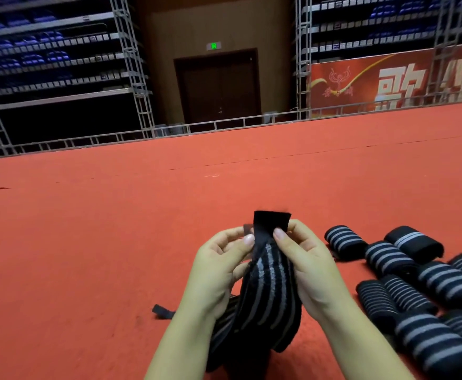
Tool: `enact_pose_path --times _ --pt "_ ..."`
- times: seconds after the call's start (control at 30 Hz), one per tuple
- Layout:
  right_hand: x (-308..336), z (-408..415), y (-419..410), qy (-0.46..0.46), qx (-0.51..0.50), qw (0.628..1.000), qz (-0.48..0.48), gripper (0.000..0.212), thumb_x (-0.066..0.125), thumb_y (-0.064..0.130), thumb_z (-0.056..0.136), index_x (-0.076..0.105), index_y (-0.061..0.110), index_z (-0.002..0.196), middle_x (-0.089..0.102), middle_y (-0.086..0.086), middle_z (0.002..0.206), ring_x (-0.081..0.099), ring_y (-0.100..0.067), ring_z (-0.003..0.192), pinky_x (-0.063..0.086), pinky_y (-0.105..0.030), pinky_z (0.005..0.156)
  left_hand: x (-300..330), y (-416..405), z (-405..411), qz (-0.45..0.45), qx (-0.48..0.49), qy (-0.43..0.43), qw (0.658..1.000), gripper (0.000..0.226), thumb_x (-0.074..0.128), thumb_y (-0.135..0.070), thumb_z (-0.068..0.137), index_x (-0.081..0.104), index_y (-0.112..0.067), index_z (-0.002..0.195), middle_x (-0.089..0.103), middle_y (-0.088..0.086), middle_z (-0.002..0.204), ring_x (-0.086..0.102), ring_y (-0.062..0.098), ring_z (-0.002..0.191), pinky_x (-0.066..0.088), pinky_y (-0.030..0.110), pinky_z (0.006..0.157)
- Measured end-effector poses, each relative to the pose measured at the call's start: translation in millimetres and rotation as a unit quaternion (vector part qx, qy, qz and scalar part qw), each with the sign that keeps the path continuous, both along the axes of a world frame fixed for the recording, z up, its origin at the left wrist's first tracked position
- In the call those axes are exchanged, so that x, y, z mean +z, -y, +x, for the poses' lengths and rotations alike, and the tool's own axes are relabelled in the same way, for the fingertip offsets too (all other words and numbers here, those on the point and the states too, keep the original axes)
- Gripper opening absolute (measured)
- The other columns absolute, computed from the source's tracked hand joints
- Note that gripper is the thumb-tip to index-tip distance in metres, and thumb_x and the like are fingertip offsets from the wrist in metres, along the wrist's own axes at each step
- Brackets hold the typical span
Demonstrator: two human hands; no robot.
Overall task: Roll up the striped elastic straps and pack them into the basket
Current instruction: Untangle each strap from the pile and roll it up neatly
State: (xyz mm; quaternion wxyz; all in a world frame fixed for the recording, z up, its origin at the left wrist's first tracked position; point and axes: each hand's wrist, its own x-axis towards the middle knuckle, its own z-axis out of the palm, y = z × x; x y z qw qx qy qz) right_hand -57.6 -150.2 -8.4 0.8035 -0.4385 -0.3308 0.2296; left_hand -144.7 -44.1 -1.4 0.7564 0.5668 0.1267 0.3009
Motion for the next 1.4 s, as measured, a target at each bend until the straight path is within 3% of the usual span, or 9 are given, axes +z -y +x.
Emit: enact_pose_path --times 0.1,0.27,0.37,0.47,0.6,0.87,1.07,1.23,1.4 --pt "1.6 -2.9 7.3 -0.037 0.025 0.999 0.01 0.021 0.063 0.021 0.083 0.062 0.005 0.096 0.068 -0.027 0.097 0.066 -0.03 0.076 0.055 -0.037 0.068 1.0 0.2 -5.7 -0.003 0.004 0.002 1.0 0.019 0.065 -0.001 0.084 0.066 -0.004 0.103 0.074 0.012 0.091 0.071 0.018 0.075 0.055 0.022 0.059" --pt "6.2 -9.0 17.6 -0.023 -0.015 1.0 0.013 0.017 0.061 0.021 0.076 0.062 0.005 0.083 0.065 -0.006 0.065 0.059 -0.014 0.053 0.049 -0.022 0.049 9.6 2.0 -16.5 0.02 0.057 0.022 0.998 0.018 0.066 0.001 0.084 0.067 -0.005 0.101 0.073 0.011 0.086 0.07 0.018 0.074 0.057 0.025 0.062" --pt "6.7 -12.7 20.0 0.011 -0.04 0.999 -0.004 0.02 0.064 0.023 0.076 0.064 0.004 0.081 0.066 -0.011 0.065 0.06 -0.016 0.056 0.05 -0.022 0.051 11.8 12.4 -21.6 0.044 0.051 0.028 0.997 0.015 0.066 0.0 0.084 0.07 -0.005 0.098 0.073 0.013 0.089 0.071 0.021 0.077 0.057 0.026 0.064" --pt "5.0 -17.4 18.6 0.043 -0.051 0.997 -0.024 0.017 0.074 0.024 0.08 0.067 0.008 0.08 0.069 -0.022 0.076 0.064 -0.026 0.066 0.052 -0.032 0.06 13.8 25.3 -25.9 0.044 0.034 0.039 0.998 0.007 0.07 -0.011 0.078 0.073 -0.013 0.085 0.074 0.012 0.087 0.071 0.022 0.078 0.055 0.026 0.063" --pt "2.1 -20.0 15.5 0.054 -0.063 0.996 -0.039 0.013 0.068 0.027 0.075 0.068 0.014 0.077 0.068 -0.018 0.072 0.062 -0.028 0.066 0.051 -0.037 0.063 15.8 28.9 -29.1 0.053 0.041 0.05 0.996 0.005 0.069 -0.02 0.072 0.074 -0.023 0.073 0.072 0.008 0.081 0.069 0.02 0.074 0.054 0.026 0.061" --pt "3.1 -18.4 13.6 0.097 -0.079 0.99 -0.06 0.012 0.067 0.029 0.075 0.067 0.017 0.076 0.068 -0.005 0.068 0.062 -0.018 0.063 0.051 -0.029 0.058 12.3 27.9 -31.6 0.081 0.036 0.063 0.994 0.005 0.07 -0.021 0.076 0.074 -0.022 0.076 0.072 0.007 0.078 0.07 0.018 0.072 0.053 0.023 0.063" --pt "2.0 -16.8 12.6 0.116 -0.08 0.988 -0.062 0.013 0.068 0.027 0.075 0.066 0.014 0.077 0.067 -0.006 0.07 0.06 -0.018 0.065 0.05 -0.033 0.062 10.4 28.7 -31.0 0.089 0.048 0.07 0.992 0.008 0.064 -0.018 0.078 0.071 -0.019 0.074 0.068 0.005 0.074 0.066 0.015 0.069 0.052 0.022 0.063" --pt "2.2 -19.6 11.3 0.13 -0.112 0.983 -0.071 0.023 0.068 0.031 0.075 0.058 0.011 0.072 0.058 -0.008 0.063 0.052 -0.018 0.061 0.043 -0.033 0.058 7.3 33.1 -28.5 0.09 0.069 0.079 0.99 0.016 0.076 -0.036 0.067 0.072 -0.028 0.08 0.07 -0.001 0.079 0.066 0.015 0.076 0.054 0.029 0.071" --pt "-1.8 -23.8 6.8 0.149 -0.147 0.975 -0.075 0.032 0.066 0.035 0.076 0.049 0.011 0.067 0.046 0.0 0.058 0.042 -0.012 0.057 0.036 -0.032 0.054 5.3 37.5 -22.5 0.053 0.128 0.091 0.986 0.012 0.069 -0.021 0.073 0.076 -0.028 0.08 0.075 0.005 0.086 0.071 0.021 0.083 0.055 0.033 0.074"
